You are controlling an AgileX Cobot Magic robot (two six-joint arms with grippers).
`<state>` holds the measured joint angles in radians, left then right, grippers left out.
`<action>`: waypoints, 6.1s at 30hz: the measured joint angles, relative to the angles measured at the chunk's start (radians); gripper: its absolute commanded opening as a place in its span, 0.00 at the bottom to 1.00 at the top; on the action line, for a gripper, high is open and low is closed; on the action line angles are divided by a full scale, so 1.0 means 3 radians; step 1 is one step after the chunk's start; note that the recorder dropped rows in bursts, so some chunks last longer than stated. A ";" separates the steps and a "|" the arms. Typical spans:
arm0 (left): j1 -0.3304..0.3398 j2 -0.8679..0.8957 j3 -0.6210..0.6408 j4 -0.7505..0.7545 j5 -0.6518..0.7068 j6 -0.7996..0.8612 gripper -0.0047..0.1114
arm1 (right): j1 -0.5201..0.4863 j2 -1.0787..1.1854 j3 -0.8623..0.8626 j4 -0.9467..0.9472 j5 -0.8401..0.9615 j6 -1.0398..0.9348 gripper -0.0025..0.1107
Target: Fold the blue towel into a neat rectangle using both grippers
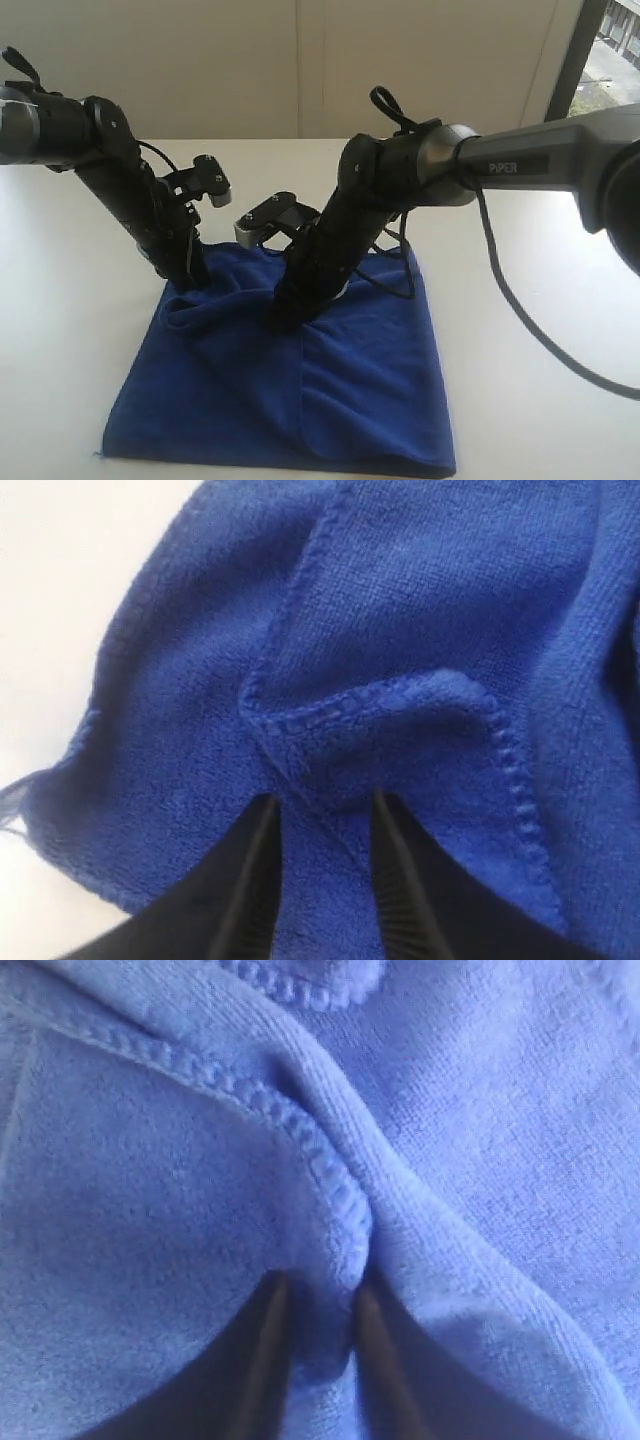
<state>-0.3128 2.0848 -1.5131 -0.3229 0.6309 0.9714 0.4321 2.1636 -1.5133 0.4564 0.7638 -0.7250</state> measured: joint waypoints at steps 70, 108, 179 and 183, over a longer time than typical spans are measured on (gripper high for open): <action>-0.0047 0.0073 -0.0113 -0.0234 -0.0318 -0.0773 0.17 | -0.0685 -0.0372 0.0000 0.0353 0.0038 -0.0085 0.33; -0.0047 0.0067 -0.0113 0.0022 -0.0356 -0.1075 0.04 | -0.0685 -0.0266 0.0000 0.0361 0.0013 -0.0085 0.33; -0.0047 0.0000 -0.0079 0.0780 0.0490 -0.2009 0.16 | -0.0244 0.0056 0.0000 0.0728 -0.0157 -0.0951 0.28; -0.0047 0.0000 -0.0079 0.0780 0.0454 -0.2009 0.16 | -0.0244 0.0058 0.0000 0.0736 -0.0075 -0.0951 0.13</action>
<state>-0.3268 2.0847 -1.5370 -0.0889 0.7672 0.3687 0.3589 2.1810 -1.5133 0.6772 0.7413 -1.0103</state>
